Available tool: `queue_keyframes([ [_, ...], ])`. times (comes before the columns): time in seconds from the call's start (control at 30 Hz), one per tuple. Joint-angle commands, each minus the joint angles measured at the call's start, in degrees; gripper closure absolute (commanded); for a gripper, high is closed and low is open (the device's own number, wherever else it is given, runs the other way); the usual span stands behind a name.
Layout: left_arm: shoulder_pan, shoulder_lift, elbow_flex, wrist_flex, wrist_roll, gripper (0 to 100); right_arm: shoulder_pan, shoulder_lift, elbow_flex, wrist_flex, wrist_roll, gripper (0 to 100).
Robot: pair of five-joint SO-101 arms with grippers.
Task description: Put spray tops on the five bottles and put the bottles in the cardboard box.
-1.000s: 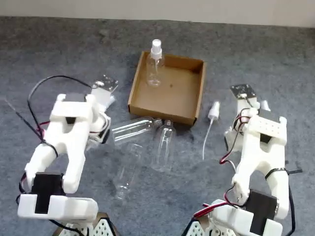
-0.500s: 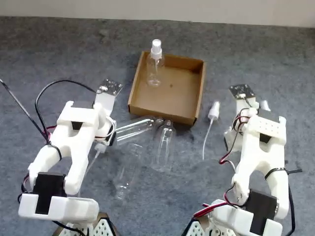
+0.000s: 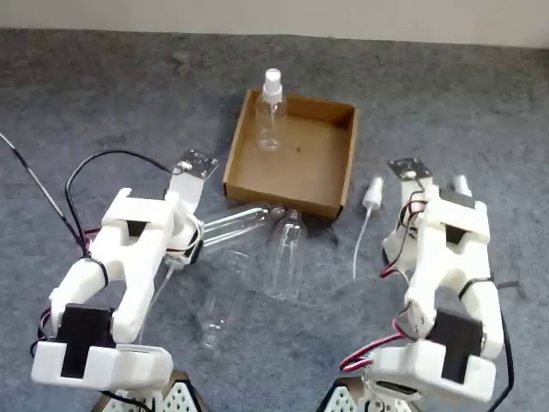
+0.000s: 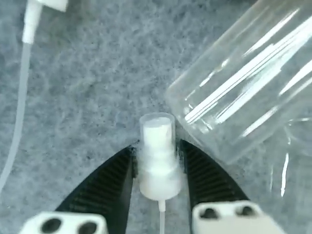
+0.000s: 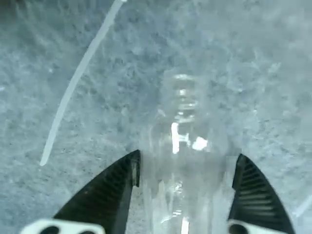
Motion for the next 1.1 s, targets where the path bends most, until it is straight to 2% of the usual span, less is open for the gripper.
queue_keyframes([
  [0.0, 0.6, -1.9, 0.2, -0.9, -0.4, 100, -0.6, 1.4, -1.1, 0.0, 0.6, 82.0],
  [0.13, 0.4, -2.4, 0.2, -0.6, -0.4, 100, -1.0, 2.5, -4.0, -0.4, 0.6, 98.3],
  [0.17, 0.3, -2.6, 0.2, -0.6, -0.3, 100, -0.9, 2.1, -5.0, -0.2, 0.4, 99.8],
  [0.3, -2.0, -6.7, -0.8, -0.5, -0.2, 100, -1.3, -3.1, -9.3, 3.6, 0.0, 99.5],
  [0.43, -6.2, -16.9, -2.5, 2.4, -0.1, 100, -4.4, -12.8, -11.3, 4.2, -5.7, 99.5],
  [0.6, -9.5, -30.7, -10.1, 9.1, 0.1, 99, -18.1, -25.3, -10.9, 4.2, -11.1, 99.5],
  [0.73, -9.5, -38.7, -17.3, 11.8, 5.6, 100, -31.1, -32.1, -8.7, 1.5, -16.3, 99.5],
  [0.9, -9.3, -45.9, -21.4, 11.2, 17.8, 100, -44.4, -36.7, -1.1, -6.5, -19.1, 99.5],
  [1.07, -9.3, -53.5, -20.1, 5.2, 28.6, 100, -53.2, -41.7, 11.8, -19.1, -19.2, 99.5],
])
